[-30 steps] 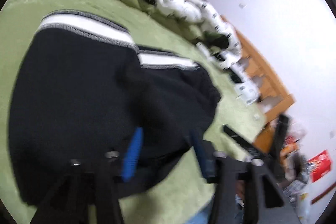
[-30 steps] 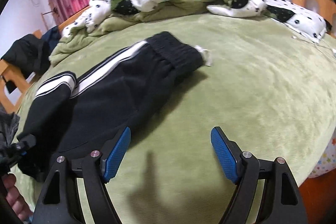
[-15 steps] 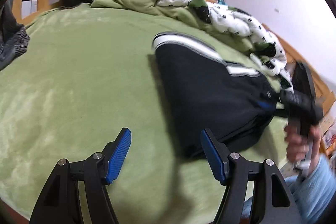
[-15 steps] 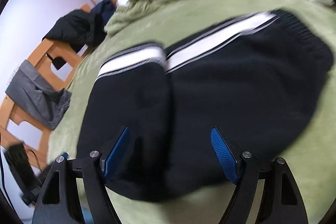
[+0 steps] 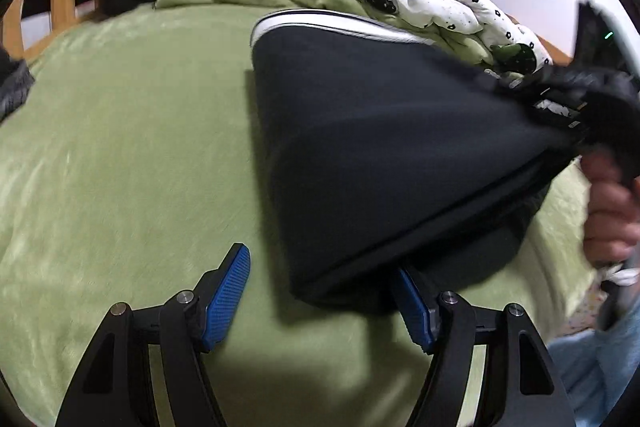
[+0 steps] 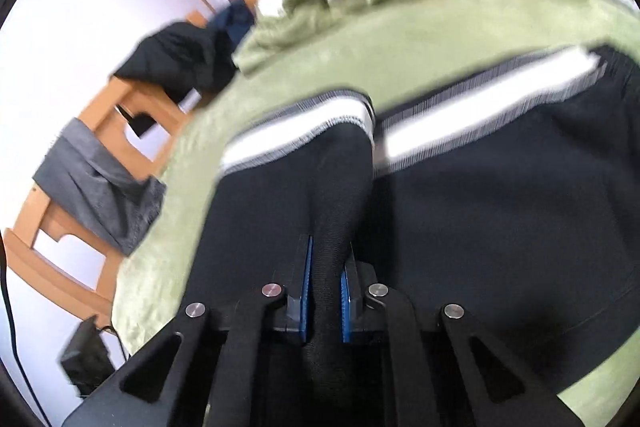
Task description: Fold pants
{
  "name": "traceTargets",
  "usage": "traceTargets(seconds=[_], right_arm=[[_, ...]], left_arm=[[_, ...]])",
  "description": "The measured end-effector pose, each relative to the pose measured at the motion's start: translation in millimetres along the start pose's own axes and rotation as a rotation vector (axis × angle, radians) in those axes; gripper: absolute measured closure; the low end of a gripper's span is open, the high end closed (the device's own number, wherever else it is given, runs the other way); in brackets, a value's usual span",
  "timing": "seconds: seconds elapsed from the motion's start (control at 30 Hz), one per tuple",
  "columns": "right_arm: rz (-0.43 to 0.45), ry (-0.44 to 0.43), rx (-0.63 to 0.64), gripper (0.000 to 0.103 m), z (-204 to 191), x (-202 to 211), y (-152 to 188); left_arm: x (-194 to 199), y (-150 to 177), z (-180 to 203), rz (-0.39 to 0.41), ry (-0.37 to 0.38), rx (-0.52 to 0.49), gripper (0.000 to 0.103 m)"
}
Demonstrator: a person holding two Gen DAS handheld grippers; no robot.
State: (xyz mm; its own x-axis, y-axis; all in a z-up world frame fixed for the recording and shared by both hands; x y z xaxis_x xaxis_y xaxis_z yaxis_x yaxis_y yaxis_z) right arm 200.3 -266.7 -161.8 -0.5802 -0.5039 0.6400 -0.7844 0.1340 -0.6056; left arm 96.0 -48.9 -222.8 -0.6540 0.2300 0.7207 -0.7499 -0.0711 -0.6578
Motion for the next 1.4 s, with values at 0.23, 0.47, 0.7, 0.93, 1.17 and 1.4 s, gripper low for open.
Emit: traceTargets(seconds=[0.23, 0.47, 0.7, 0.93, 1.17, 1.4], right_arm=[[0.167, 0.106, 0.104, 0.093, 54, 74, -45], [0.214, 0.241, 0.094, 0.093, 137, 96, -53], [0.197, 0.333, 0.027, 0.093, 208, 100, -46], [0.172, 0.35, -0.028, 0.089, 221, 108, -33], [0.232, 0.387, -0.041, 0.071, 218, 142, -26], [0.167, 0.303, -0.052, 0.03, 214, 121, -72]], left_arm=[[-9, -9, 38, 0.012, 0.009, -0.047, 0.034], [-10, -10, 87, -0.014, 0.038, -0.14, 0.037], [-1, -4, 95, -0.037, 0.117, -0.186, 0.036], [22, 0, 90, -0.032, 0.261, -0.131, 0.036], [-8, -28, 80, -0.082, 0.38, 0.118, 0.036], [-50, -59, 67, -0.127, 0.386, 0.216, 0.036]])
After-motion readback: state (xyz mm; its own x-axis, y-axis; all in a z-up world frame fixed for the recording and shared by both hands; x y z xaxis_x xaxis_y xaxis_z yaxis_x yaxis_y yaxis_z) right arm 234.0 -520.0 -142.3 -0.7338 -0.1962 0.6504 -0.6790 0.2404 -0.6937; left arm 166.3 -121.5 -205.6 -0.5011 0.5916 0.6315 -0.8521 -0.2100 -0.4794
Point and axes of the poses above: each gripper's, at about its wrist camera, not at the fingertips, and x roughly against the way its jaws point, z to its right, y to its underside, the point moved 5 cm from there along -x, roughly the way its jaws point, and after that the axes turned 2 degrees about y, right-handed, at the moved point
